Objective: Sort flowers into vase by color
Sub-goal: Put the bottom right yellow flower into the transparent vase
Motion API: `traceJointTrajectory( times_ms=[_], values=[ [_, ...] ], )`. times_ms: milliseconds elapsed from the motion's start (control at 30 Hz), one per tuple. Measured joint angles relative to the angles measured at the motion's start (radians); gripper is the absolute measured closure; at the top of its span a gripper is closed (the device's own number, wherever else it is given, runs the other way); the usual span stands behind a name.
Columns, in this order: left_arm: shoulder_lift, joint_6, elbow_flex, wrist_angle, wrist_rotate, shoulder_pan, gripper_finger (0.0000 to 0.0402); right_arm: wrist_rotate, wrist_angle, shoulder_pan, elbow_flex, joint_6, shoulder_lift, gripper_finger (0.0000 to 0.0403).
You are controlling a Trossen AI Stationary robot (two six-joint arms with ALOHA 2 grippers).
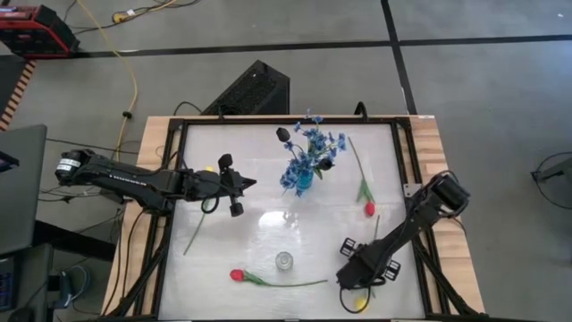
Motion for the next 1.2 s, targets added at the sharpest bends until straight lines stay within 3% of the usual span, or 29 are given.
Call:
traceJointTrajectory(
  times_ms=[333,667,800,1000,1200],
  values=[
    [0.000,-0.012,0.000,-0.024,0.000,-0.001,0.0401,0.048,0.048,0.078,-0.002,0.065,0.015,0.0349],
    [0.000,-0.014,0.000,-0.023,-0.002,-0.001,0.0401,0.012,-0.038,0.059,0.077,0.106,0.009,0.0387],
    [0.000,-0.027,0.000,-0.022,-0.003,-0.001,0.0401,-0.009,-0.028,0.013,0.122,0.168,-0.077,0.0387],
    [0.000,-0.034,0.000,-0.022,0.010,-0.001,0.0401,0.048,0.210,-0.054,0.121,0.214,-0.254,0.0387],
    [-0.010,-0.055,0.001,-0.152,0.049,-0.025,0.0401,0.194,0.669,-0.074,0.036,0.164,-0.438,0.0387]
  ],
)
